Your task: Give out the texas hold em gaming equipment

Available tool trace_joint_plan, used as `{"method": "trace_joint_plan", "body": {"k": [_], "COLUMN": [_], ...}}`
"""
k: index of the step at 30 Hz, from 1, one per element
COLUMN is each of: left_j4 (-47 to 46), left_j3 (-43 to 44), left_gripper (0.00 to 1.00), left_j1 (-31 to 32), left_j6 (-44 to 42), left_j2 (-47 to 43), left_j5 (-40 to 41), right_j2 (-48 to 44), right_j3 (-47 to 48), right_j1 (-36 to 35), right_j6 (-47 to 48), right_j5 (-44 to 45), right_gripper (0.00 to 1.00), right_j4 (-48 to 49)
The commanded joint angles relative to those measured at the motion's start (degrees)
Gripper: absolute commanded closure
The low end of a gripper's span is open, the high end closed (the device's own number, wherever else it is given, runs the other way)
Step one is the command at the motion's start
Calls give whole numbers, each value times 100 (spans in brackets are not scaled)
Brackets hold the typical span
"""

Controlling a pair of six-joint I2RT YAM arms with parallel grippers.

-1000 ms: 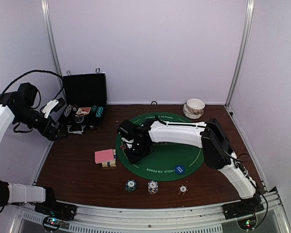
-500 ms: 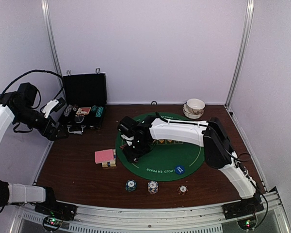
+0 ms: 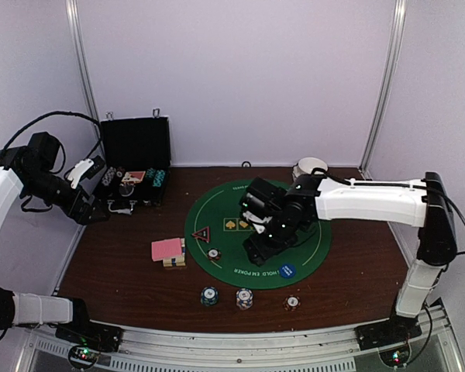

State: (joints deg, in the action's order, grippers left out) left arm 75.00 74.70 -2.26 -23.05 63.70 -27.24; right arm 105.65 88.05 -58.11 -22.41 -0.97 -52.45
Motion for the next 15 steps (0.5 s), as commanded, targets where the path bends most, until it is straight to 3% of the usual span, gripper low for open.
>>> {"method": "trace_joint_plan", "body": {"k": [1, 6, 15], "left_j4": [20, 49, 97], "left_j3": [177, 198, 255], "left_gripper": [2, 2, 3], "left_j1": [-36, -37, -37], "left_j6": [-18, -24, -15], "left_j2": [-16, -3, 7], "left_j5": [-70, -65, -69], "right_j2": [-785, -1508, -1513], "right_j3": [-1250, -2287, -3076], "right_j1": [-36, -223, -454], "right_j6": [-465, -856, -1219], "right_j5": [119, -116, -332], "right_gripper": [23, 20, 16], "right_j4": [-82, 32, 548]}}
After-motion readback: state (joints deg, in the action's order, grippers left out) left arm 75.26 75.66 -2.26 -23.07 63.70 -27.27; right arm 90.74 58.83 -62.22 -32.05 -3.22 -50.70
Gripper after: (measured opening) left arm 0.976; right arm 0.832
